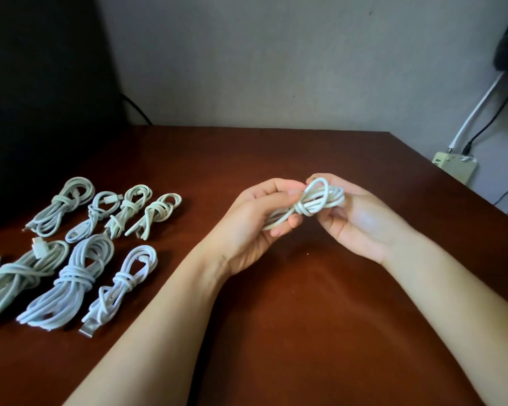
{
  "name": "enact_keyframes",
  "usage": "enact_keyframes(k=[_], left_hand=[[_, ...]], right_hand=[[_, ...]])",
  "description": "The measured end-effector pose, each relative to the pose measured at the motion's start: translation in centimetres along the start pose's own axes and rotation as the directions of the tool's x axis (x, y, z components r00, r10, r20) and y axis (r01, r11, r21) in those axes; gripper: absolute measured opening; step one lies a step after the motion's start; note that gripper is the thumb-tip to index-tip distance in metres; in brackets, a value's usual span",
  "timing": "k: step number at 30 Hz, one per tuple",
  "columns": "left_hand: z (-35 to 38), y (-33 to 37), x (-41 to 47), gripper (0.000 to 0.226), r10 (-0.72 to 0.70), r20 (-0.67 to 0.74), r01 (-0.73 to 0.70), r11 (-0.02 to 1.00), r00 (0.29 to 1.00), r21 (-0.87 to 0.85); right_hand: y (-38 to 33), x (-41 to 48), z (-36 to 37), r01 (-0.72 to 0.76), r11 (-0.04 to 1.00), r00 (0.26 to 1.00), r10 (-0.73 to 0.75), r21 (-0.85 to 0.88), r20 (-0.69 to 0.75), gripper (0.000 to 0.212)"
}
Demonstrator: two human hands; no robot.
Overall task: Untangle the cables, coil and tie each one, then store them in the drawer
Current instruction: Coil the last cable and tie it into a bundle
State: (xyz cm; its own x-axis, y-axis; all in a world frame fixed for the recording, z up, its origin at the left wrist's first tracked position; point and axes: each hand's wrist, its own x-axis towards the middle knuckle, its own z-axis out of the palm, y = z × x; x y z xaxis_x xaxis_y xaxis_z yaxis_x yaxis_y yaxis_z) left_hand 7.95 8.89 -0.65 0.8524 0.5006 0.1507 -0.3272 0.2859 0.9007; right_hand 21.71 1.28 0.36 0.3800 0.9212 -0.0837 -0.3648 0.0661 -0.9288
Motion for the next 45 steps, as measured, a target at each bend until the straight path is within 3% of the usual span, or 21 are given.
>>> enact_keyframes(k=[5, 8, 10, 12, 17, 21, 26, 30, 33, 36, 39, 42, 45], left_hand=[[0.2, -0.2, -0.1, 0.008, -0.029, 0.003, 0.029, 0.990, 1.000, 0.135], [-0.1, -0.2, -0.1, 0.023, -0.024, -0.038, 0.032, 0.973, 0.999, 0.227], [-0.1, -0.3, -0.1, 0.014, 0.006, -0.074, 0.013, 0.967, 0.997, 0.256], [0.1, -0.5, 0.0, 0.006, 0.034, -0.126, 0.000, 0.965, 0.991, 0.262], [0.8, -1.0, 0.1, 0.018, 0.109, -0.216, -0.045, 0.958, 0.970, 0.282], [0.7, -0.7, 0.2, 0.022, 0.058, -0.252, -0.007, 0.980, 0.966, 0.201], [0.8, -1.0, 0.3, 0.027, -0.016, -0.312, 0.080, 0.977, 0.950, 0.195], [0.6, -1.0, 0.4, 0.017, -0.067, -0.366, 0.110, 0.989, 0.928, 0.098], [0.6, -1.4, 0.5, 0.010, -0.030, -0.414, 0.121, 0.973, 0.910, 0.195], [0.4, -2.0, 0.6, 0.010, 0.115, -0.385, 0.059, 0.910, 0.916, 0.411], [0.1, -2.6, 0.6, 0.014, 0.308, -0.210, -0.097, 0.744, 0.928, 0.662], [0.4, -3.0, 0.6, 0.014, 0.425, -0.101, -0.195, 0.598, 0.900, 0.777], [0.5, -3.0, 0.5, 0.014, 0.466, -0.056, -0.206, 0.492, 0.883, 0.846]], right_hand=[[0.4, 0.0, -0.2, 0.053, 0.996, 0.999, -0.053, -0.065, 0.003, 0.011], [0.4, -0.2, -0.2, 0.135, 0.977, 0.991, -0.137, -0.166, -0.003, 0.012], [0.5, -0.2, 0.0, 0.176, 0.966, 0.984, -0.179, -0.187, 0.002, 0.012], [0.5, -0.2, 0.1, 0.201, 0.961, 0.979, -0.204, -0.189, 0.004, 0.012], [0.5, -0.2, 0.3, 0.279, 0.944, 0.959, -0.283, -0.176, 0.003, 0.012], [0.9, -0.5, 0.9, 0.340, 0.924, 0.938, -0.347, -0.177, -0.011, 0.011], [1.3, -0.5, 1.5, 0.268, 0.962, 0.955, -0.273, -0.054, -0.120, 0.013], [1.3, -0.6, 1.8, 0.205, 0.975, 0.967, -0.189, 0.084, -0.169, 0.013], [1.6, -0.5, 1.9, 0.182, 0.977, 0.969, -0.160, 0.108, -0.188, 0.015], [2.0, -0.1, 1.7, 0.130, 0.986, 0.964, -0.102, 0.100, -0.247, 0.015], [2.1, 0.3, 1.3, 0.106, 0.985, 0.949, -0.059, 0.139, -0.309, 0.020], [2.2, 0.7, 1.0, 0.100, 0.983, 0.931, -0.039, 0.153, -0.362, 0.017], [2.3, 0.8, 0.9, 0.074, 0.980, 0.923, 0.003, 0.184, -0.385, 0.018]])
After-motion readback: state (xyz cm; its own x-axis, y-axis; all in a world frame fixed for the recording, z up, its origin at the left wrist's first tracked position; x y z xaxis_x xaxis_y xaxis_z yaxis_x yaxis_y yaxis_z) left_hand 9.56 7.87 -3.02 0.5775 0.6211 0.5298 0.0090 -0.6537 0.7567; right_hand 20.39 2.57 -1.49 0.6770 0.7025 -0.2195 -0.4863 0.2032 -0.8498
